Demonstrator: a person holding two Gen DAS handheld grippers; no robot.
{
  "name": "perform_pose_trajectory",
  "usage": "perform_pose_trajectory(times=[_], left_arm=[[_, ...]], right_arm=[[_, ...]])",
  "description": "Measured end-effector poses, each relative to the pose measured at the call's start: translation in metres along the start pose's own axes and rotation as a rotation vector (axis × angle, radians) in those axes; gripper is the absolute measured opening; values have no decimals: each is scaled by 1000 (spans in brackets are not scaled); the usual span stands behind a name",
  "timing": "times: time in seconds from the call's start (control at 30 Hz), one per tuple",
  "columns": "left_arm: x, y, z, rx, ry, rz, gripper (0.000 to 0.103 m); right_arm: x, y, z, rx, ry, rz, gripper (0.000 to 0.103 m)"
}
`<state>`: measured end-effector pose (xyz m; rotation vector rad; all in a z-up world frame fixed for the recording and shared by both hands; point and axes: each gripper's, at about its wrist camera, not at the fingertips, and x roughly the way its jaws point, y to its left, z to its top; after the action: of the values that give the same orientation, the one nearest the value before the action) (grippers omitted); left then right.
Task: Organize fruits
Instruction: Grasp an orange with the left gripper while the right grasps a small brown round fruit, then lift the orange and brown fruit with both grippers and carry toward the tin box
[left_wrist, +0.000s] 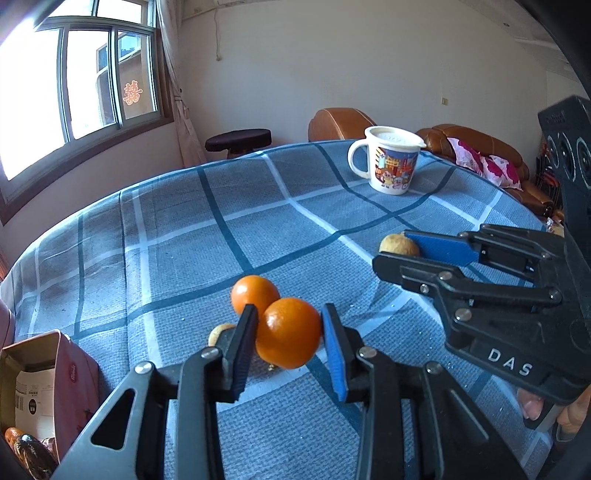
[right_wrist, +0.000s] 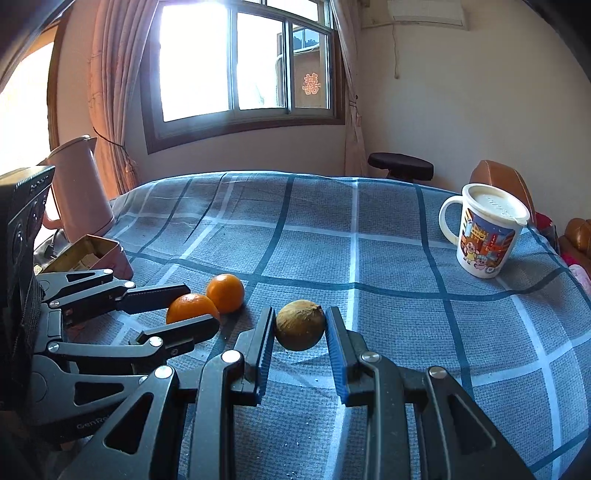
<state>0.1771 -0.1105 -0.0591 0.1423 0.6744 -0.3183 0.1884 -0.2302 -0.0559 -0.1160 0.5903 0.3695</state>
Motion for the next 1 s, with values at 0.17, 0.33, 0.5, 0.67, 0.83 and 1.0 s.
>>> perform_pose_trajectory(times=[0.17,0.33,0.5,0.67,0.83,1.0], left_arm=[[-8,1,-2,-12,-34,6,37],[-13,1,-2,-14,-62,16,37],[-19,-1,-3,-4,-89,27,37],[-24,-4,-5,4,-107,25,37],[-29,-5,-6,0,-126,27,37],[-33,-5,-9,-6,-144,32,37]], right_arm=[[-4,2,0,-7,-24,-1,30],[-8,2,0,-10,-44,4,30],[-12,2,-1,-14,-69,7,30],[-16,3,-1,-20,-94,13,30],[-21,5,-2,-27,-120,15,30],[-27,6,-3,-34,-147,15,30]])
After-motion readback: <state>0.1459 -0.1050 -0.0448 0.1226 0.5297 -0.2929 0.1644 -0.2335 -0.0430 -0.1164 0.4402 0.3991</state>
